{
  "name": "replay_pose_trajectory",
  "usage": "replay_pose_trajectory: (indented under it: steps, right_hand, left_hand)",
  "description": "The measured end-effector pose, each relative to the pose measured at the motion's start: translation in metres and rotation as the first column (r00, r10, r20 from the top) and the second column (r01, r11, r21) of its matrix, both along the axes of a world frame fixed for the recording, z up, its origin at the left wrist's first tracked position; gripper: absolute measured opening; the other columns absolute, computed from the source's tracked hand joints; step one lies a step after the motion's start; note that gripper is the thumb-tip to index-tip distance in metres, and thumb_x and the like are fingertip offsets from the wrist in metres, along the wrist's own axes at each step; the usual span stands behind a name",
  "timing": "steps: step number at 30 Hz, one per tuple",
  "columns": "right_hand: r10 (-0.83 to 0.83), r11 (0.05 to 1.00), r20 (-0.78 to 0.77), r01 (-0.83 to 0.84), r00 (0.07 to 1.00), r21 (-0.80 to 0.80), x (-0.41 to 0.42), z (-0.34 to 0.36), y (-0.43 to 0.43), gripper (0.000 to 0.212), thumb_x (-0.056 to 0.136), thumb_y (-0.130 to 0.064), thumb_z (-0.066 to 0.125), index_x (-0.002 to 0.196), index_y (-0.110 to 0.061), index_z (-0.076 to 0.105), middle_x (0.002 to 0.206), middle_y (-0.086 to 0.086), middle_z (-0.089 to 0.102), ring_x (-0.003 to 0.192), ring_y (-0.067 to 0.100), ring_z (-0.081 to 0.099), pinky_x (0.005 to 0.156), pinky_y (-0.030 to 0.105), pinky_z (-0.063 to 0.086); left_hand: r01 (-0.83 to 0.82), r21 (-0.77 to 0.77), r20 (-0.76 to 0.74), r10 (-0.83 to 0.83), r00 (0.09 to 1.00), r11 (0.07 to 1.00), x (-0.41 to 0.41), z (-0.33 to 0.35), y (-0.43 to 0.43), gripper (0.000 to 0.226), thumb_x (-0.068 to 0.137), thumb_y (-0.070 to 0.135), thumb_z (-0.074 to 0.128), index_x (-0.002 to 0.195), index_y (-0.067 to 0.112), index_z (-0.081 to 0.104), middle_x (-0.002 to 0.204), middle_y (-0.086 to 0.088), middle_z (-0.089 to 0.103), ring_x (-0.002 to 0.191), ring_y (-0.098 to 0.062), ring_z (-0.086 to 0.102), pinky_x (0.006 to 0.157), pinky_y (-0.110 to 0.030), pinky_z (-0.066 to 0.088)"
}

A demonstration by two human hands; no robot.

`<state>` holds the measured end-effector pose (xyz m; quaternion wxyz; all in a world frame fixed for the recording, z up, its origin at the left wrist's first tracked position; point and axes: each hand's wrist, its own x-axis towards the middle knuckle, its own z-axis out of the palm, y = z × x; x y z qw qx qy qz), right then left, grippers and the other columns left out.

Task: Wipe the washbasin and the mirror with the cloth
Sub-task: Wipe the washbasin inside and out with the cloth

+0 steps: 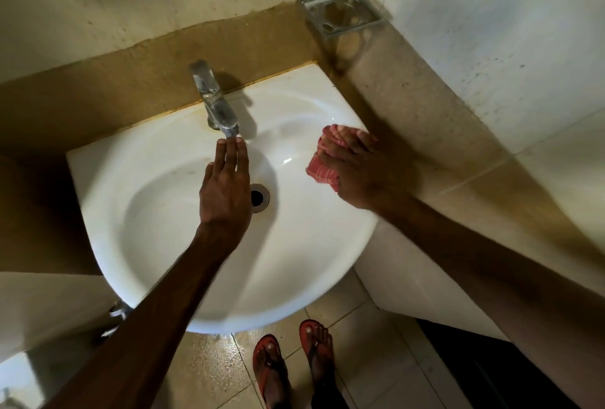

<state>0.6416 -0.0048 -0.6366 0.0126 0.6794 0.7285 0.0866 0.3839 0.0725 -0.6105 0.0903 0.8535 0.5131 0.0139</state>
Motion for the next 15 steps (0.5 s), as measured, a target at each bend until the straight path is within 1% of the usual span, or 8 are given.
replay_pose_trajectory:
  steps: [2,4,7,9,10,12,14,15]
  right_hand:
    - [-0.017,0.981,-0.025,0.012,1.000,-0.191,-0.014,0.007,-0.014,0.049,0.088,-0.037,0.042,0.122,-0.020,0.072,0.134,0.004,0.067,0.134,0.032,0.058,0.114,0.045,0.039]
    - [-0.033,0.916,-0.028,0.019,0.999,-0.400,-0.020,0.023,-0.018,0.062,0.084,-0.048,0.027,0.124,-0.025,0.068,0.136,-0.003,0.063,0.136,0.024,0.052,0.116,0.042,0.032]
    - [-0.054,0.916,-0.067,0.023,0.996,-0.400,-0.006,0.038,-0.011,0.047,0.092,-0.042,0.059,0.137,-0.029,0.062,0.152,-0.005,0.053,0.150,0.021,0.037,0.125,0.044,0.013]
    - [-0.103,0.939,-0.053,0.080,0.993,-0.336,0.001,0.041,-0.011,0.051,0.088,-0.034,0.066,0.139,-0.030,0.062,0.158,-0.008,0.049,0.156,0.019,0.030,0.126,0.043,0.007]
    - [-0.114,0.948,-0.059,0.090,0.992,-0.307,0.000,0.040,-0.013,0.050,0.085,-0.031,0.069,0.135,-0.029,0.065,0.155,-0.007,0.053,0.155,0.021,0.034,0.127,0.044,0.012]
    - [-0.091,0.964,-0.087,0.066,0.992,-0.259,-0.006,0.030,-0.022,0.035,0.080,-0.027,0.072,0.115,-0.023,0.075,0.132,-0.001,0.069,0.139,0.029,0.054,0.120,0.048,0.034]
    - [-0.085,0.954,-0.063,0.063,0.994,-0.293,-0.020,0.031,-0.034,0.025,0.082,-0.035,0.059,0.097,-0.022,0.074,0.107,-0.002,0.071,0.115,0.028,0.065,0.106,0.047,0.044]
    - [-0.089,0.935,-0.053,0.065,0.995,-0.348,-0.030,0.035,-0.039,0.034,0.083,-0.041,0.047,0.096,-0.023,0.072,0.103,-0.003,0.071,0.108,0.025,0.066,0.102,0.045,0.044]
  left_hand:
    - [0.002,0.015,-0.006,-0.002,1.000,1.000,0.000,-0.002,0.001,0.091,0.093,-0.001,0.057,0.161,0.009,-0.002,0.170,-0.008,-0.003,0.158,-0.027,0.000,0.124,-0.042,0.027]
    - [0.012,0.023,-0.027,-0.011,1.000,1.000,0.002,-0.002,0.003,0.090,0.093,0.000,0.057,0.161,0.007,-0.002,0.170,-0.010,-0.003,0.158,-0.027,0.001,0.123,-0.042,0.028]
    - [0.018,0.006,-0.056,-0.018,0.998,1.000,0.001,-0.001,0.005,0.091,0.093,0.000,0.059,0.161,0.006,-0.002,0.170,-0.010,-0.002,0.158,-0.028,0.002,0.122,-0.041,0.030]
    - [0.032,0.001,-0.081,-0.032,0.996,0.999,0.000,0.000,0.006,0.093,0.092,0.001,0.060,0.161,0.006,-0.002,0.170,-0.010,-0.002,0.158,-0.027,0.003,0.121,-0.041,0.032]
    - [0.039,-0.002,-0.094,-0.039,0.995,0.999,0.000,-0.001,0.007,0.094,0.091,0.002,0.061,0.161,0.007,-0.002,0.170,-0.010,-0.003,0.158,-0.027,0.003,0.120,-0.040,0.032]
    - [0.048,-0.015,-0.096,-0.050,0.994,0.999,-0.002,-0.001,0.007,0.098,0.090,0.001,0.063,0.161,0.007,-0.003,0.170,-0.009,-0.004,0.158,-0.028,0.002,0.120,-0.041,0.033]
    - [0.054,-0.026,-0.073,-0.056,0.996,0.998,-0.004,-0.001,0.007,0.098,0.088,-0.002,0.063,0.161,0.007,-0.003,0.170,-0.009,-0.005,0.158,-0.028,0.002,0.119,-0.042,0.034]
    - [0.054,-0.037,-0.064,-0.057,0.996,0.998,-0.007,0.000,0.005,0.098,0.088,-0.003,0.062,0.161,0.007,-0.002,0.170,-0.009,-0.005,0.158,-0.028,0.002,0.117,-0.043,0.036]
